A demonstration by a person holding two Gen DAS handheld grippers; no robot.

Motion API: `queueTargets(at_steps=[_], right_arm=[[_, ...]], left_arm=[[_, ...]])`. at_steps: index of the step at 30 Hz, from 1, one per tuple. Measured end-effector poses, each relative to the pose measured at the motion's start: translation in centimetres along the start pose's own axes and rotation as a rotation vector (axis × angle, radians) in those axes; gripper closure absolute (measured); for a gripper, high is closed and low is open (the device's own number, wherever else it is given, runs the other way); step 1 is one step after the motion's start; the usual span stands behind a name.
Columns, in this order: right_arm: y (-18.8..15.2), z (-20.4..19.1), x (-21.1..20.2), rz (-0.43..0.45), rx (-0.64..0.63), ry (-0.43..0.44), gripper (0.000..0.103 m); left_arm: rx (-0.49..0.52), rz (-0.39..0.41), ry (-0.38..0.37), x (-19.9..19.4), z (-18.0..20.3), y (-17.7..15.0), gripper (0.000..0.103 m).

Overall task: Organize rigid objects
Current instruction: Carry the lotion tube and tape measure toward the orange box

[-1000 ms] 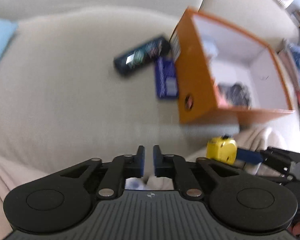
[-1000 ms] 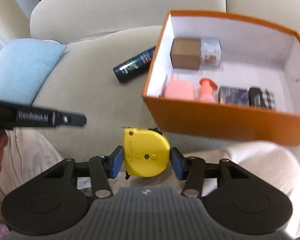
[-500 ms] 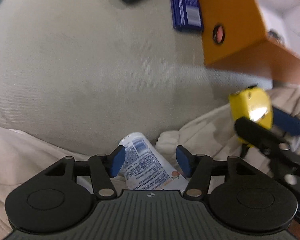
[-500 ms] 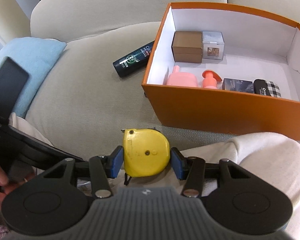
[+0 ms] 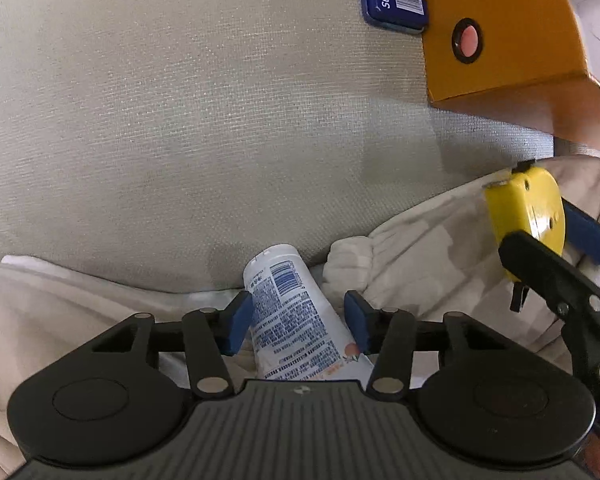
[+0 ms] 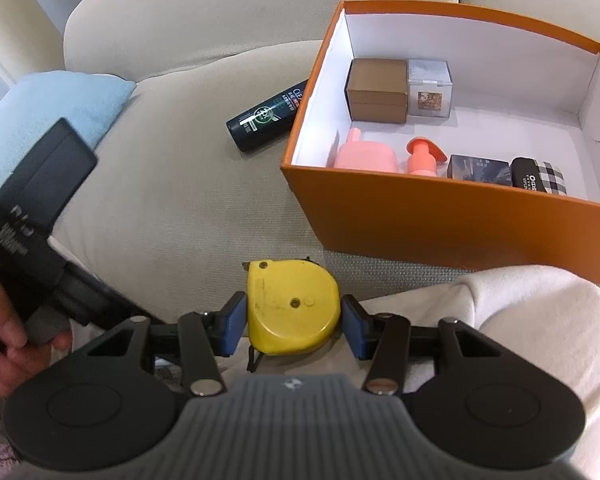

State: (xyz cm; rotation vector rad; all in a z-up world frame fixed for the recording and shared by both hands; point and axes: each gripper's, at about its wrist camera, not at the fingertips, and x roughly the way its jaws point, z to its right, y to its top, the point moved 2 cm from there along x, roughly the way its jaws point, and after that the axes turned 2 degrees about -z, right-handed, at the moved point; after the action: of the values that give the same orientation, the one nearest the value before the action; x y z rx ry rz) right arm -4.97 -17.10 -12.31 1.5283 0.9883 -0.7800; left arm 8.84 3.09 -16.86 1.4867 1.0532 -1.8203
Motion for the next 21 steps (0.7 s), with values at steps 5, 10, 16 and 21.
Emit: queueTargets(at_steps=[5, 10, 16, 21], right_arm=[[-0.2, 0.1, -0.4, 0.002, 0.005, -0.004, 0.051], [-0.2, -0.3, -0.2, 0.002, 0.0, -0.02, 0.051], [-0.3, -0.5, -0.3, 0.006, 0.004, -0.028, 0.051], [-0.3, -0.5, -0.7, 0.01, -0.001, -0.032, 0.051]], left_arm=[[0.074, 0.087, -0.006, -2.6, 0.0, -1.0, 0.08], [0.182, 0.077, 0.118, -3.2, -0.5, -1.7, 0.082], [0.117, 0.102, 0.051, -3.3, -2.1, -1.7, 0.082], [0.11, 0.221, -0.004, -5.5, -2.2, -3.7, 0.083]])
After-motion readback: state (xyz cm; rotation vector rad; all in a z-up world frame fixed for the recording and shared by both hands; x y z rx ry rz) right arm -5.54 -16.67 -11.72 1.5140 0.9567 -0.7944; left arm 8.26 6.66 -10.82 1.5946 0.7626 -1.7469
